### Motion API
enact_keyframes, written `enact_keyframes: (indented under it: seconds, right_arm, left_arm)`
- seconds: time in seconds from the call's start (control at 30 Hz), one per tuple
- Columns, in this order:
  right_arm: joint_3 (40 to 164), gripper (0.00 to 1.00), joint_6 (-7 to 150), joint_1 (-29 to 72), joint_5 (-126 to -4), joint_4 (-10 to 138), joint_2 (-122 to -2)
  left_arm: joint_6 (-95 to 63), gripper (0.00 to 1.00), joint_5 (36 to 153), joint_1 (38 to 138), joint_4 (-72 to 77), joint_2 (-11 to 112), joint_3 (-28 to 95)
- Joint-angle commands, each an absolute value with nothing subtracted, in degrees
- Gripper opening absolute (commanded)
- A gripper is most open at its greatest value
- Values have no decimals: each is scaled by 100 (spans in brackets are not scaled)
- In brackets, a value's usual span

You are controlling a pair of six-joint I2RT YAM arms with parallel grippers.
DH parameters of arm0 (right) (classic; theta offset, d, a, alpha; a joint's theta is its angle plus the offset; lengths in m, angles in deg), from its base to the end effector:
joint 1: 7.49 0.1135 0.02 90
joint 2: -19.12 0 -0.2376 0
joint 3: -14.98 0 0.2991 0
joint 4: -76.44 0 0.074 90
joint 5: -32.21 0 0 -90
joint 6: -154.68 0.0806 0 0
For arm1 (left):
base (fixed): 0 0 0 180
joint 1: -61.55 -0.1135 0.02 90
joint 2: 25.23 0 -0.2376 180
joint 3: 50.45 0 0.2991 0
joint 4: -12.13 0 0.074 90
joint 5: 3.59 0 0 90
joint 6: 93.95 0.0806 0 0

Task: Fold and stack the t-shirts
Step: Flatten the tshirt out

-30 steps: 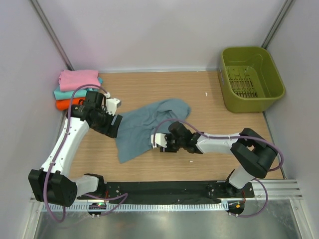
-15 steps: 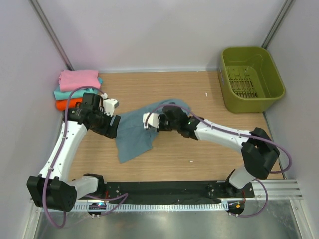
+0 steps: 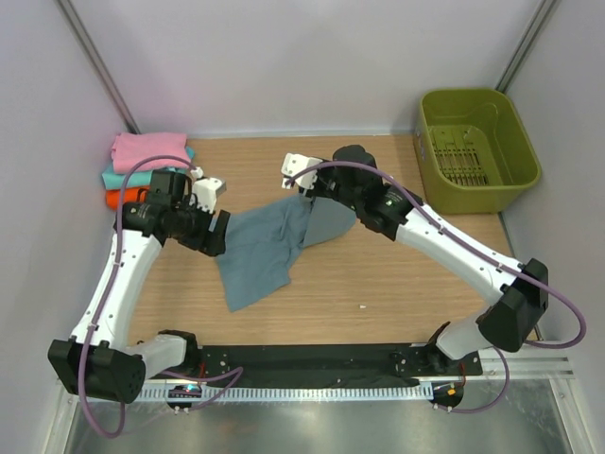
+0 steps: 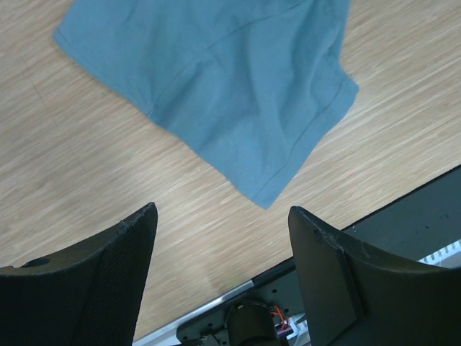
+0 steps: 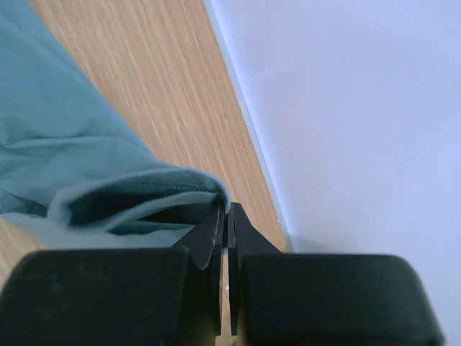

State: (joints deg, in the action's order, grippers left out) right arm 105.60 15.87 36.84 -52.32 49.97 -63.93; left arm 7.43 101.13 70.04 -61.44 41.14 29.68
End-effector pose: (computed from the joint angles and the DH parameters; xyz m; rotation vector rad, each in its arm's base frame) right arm 0.3156 0.2975 0.3388 -1.3356 1.3537 -0.1438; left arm 0.2855 -0.0633 0.2710 0.5361 2.5375 -0.3171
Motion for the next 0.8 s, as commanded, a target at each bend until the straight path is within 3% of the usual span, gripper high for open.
enact_keyframes:
  seconds: [0.0, 0.2, 0.6, 0.63, 0.77]
  right_arm:
    - [11101, 1, 1546, 3514, -4918, 5054, -6578]
    - [11330, 1, 1354, 3294, -4673, 4984, -6702]
    - [10417, 1, 1749, 1986, -3908, 5361, -6104]
    - [10190, 4, 1731, 1967, -3742, 5440, -6086]
    - [9915, 63, 1756, 2177, -3607, 5433, -5762]
  left_arm:
    - [853, 74, 10697, 6990, -6087, 4113, 3258]
    - [1493, 74, 11374, 7165, -6605, 4113, 3162]
    - [1319, 74, 10988, 7245, -6448, 4218, 2889]
    - [1310, 75, 10962, 7245, -6439, 4236, 2897]
    - [1022, 75, 10454, 7245, -6290, 4140, 2924]
